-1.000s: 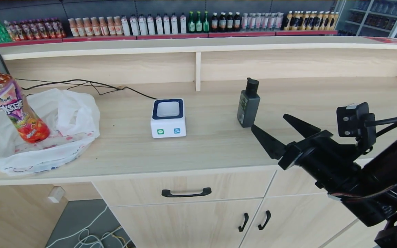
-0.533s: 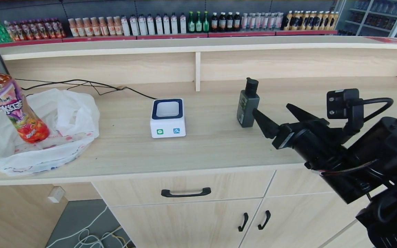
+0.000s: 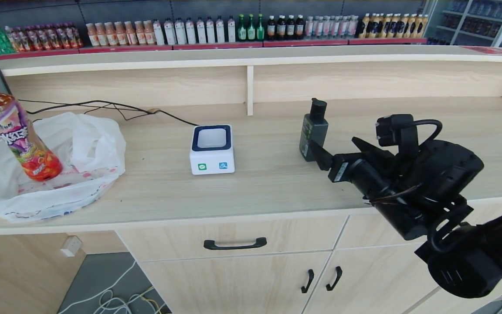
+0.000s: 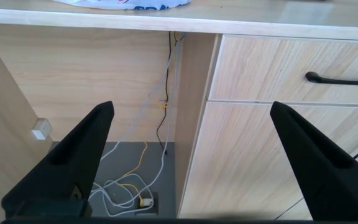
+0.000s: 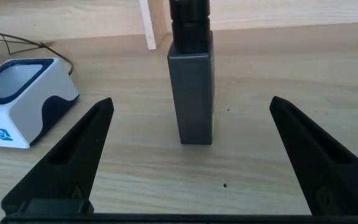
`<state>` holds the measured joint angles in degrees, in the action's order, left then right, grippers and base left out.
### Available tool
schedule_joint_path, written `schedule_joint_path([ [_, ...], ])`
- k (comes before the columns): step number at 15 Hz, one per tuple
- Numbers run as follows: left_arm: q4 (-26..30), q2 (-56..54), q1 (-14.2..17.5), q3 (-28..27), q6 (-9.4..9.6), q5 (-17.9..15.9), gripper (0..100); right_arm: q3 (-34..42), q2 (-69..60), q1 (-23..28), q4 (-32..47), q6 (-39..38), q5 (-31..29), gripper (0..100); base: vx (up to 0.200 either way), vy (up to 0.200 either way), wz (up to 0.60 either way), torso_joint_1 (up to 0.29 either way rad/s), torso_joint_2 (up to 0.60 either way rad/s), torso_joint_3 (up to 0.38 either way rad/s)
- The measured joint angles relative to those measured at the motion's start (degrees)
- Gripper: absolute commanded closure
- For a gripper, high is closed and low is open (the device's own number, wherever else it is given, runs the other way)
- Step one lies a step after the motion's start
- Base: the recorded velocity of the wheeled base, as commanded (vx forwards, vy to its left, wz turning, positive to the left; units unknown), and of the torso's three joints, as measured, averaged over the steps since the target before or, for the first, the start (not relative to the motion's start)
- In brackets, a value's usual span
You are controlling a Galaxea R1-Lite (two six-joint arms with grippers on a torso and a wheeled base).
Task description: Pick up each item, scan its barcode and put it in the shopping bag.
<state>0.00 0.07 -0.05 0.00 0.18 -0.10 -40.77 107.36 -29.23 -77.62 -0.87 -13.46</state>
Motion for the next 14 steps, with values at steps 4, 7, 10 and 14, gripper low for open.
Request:
schedule_joint_path([
  [4,0.0,0.0,-0.1,0.0,0.0,0.0,0,-11.4,2.6,0.8,9.2,0.1,0.6,0,0.0,0.0,0.0,0.0,0.0,0.0],
  [7,0.0,0.0,0.0,0.0,0.0,0.0,0,-17.9,6.6,1.0,10.2,0.3,1.7,0,0.0,0.0,0.0,0.0,0.0,0.0],
  [10,0.0,0.0,0.0,0.0,0.0,0.0,0,-19.8,9.5,1.3,10.1,0.3,2.4,0,0.0,0.0,0.0,0.0,0.0,0.0],
  [14,0.0,0.0,-0.1,0.0,-0.02,0.0,0,-20.7,11.3,2.7,10.3,0.1,3.2,0,0.0,0.0,0.0,0.0,0.0,0.0],
])
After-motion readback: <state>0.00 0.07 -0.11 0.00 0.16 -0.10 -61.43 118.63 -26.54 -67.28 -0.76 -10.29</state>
